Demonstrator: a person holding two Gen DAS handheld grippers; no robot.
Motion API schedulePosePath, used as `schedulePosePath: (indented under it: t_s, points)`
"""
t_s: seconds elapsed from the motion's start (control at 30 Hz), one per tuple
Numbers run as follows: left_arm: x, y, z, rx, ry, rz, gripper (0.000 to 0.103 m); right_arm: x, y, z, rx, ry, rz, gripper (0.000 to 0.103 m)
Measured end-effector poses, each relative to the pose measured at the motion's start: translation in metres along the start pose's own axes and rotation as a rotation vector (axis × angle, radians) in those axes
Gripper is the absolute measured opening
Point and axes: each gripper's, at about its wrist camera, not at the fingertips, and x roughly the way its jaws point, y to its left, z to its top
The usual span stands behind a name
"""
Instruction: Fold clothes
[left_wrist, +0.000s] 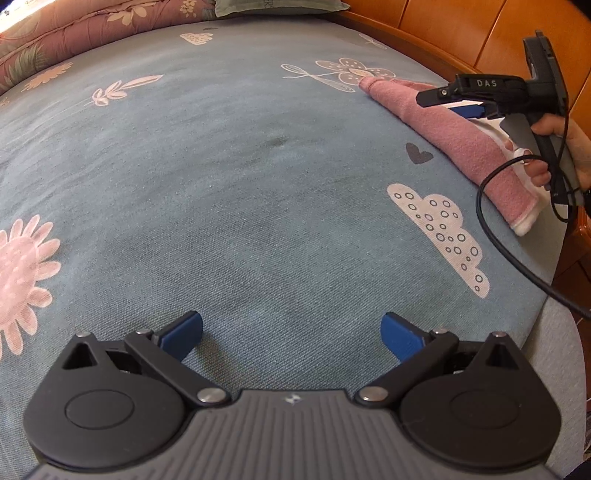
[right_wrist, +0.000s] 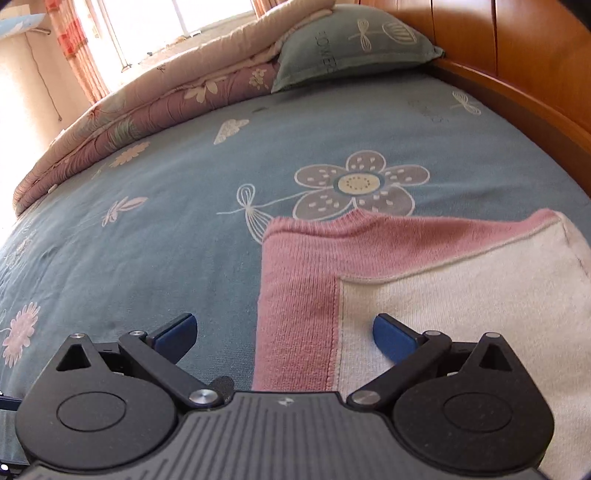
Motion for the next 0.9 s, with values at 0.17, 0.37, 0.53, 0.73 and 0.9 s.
schedulePosePath:
  t_s: [0.17,0.37,0.53,0.73,0.9]
  points:
    - [0.001,-0.001,0.001,0.014,0.000,0.006,0.102,-0.030,0.006,0.011,-0.055,-0.004,-0.046,0.103]
    - [0.007,-0.007,0.003,0.032,0.008,0.008,0.102,-0.049,-0.040,0.017,-0.041,-0.021,-0.246,0.103]
    - [0.007,-0.010,0.004,0.040,0.016,0.012,0.102,-0.036,-0.077,0.008,0.136,0.029,-0.226,0.103]
    - [0.005,-0.014,0.002,0.042,0.014,0.007,0.102,-0.070,-0.031,-0.002,0.071,-0.005,-0.049,0.103]
    - [-0.005,-0.016,0.000,0.045,-0.012,0.000,0.102,-0.060,-0.004,-0.028,0.027,0.095,-0.006,0.103]
